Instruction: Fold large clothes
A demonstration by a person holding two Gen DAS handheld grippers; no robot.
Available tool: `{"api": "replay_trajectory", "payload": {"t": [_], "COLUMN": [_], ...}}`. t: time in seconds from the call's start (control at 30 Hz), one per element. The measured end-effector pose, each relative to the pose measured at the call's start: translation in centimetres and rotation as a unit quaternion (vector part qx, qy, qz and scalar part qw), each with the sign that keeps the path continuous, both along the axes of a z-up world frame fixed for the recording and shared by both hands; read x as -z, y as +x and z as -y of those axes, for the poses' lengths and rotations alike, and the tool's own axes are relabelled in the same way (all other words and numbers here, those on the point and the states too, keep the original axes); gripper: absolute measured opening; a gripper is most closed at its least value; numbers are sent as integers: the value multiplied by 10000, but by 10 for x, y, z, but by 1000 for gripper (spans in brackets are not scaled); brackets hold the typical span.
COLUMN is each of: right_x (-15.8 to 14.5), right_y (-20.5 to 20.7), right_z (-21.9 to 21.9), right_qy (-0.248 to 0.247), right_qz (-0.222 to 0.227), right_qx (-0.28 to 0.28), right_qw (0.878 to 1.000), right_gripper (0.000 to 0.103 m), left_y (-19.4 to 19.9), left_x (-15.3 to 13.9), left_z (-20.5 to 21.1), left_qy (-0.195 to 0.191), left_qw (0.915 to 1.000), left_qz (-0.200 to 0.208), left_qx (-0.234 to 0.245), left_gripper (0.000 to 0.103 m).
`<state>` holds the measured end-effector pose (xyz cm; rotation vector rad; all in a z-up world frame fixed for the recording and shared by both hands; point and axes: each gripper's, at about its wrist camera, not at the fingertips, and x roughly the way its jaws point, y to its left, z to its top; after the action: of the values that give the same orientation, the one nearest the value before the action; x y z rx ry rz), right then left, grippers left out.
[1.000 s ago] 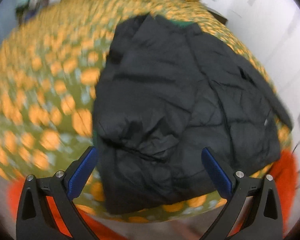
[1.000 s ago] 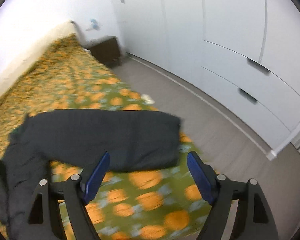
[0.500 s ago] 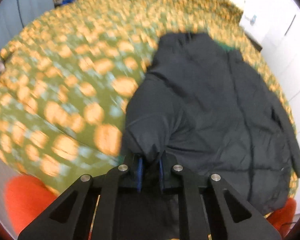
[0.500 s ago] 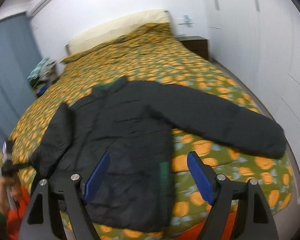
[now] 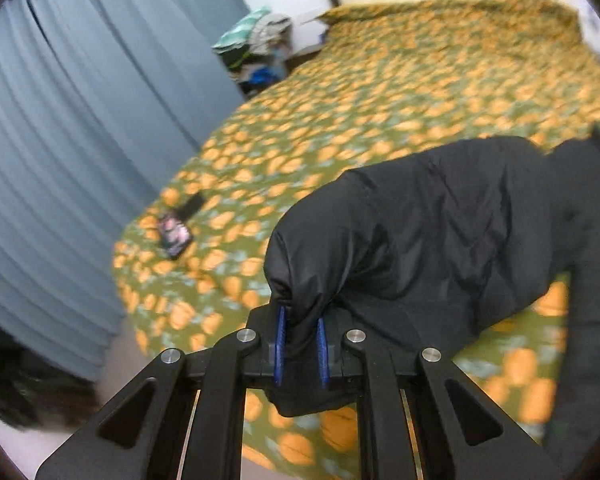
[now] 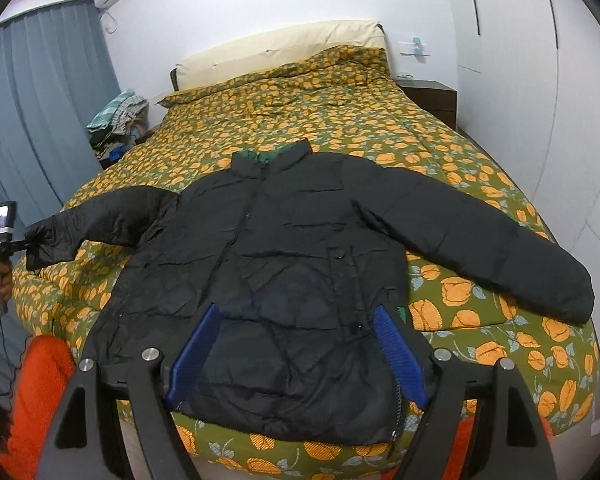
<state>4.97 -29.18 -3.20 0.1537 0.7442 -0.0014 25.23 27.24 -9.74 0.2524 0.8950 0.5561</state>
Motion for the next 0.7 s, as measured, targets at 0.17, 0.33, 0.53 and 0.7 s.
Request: {"api": "replay_trajectory", "payload": {"t": [0.17, 0.33, 0.53, 0.7], "right_x": [2, -1, -1, 34], "right_y": [-3, -4, -2, 0], "right_z": [-7, -2, 24, 59], "right_qy": [-47, -227, -1313, -695], "right_qz": [-120, -285, -902, -1708], "right_qx": [-62, -73, -78, 25], "right_qw": [9999, 9993, 9872, 9829], "right_gripper": [81, 81, 81, 81], "left_y": [14, 3, -50, -89], "left_x": [38, 45, 19, 30], "left_z": [-29, -40, -10, 71], "left_qy": [34, -16, -1611, -3375], "left_qw": [9989, 9960, 9867, 9238], "left_qz": [-301, -367, -161, -861], "left_qx": [-345, -809, 139, 1588], "left_gripper": [13, 60, 77, 85]}}
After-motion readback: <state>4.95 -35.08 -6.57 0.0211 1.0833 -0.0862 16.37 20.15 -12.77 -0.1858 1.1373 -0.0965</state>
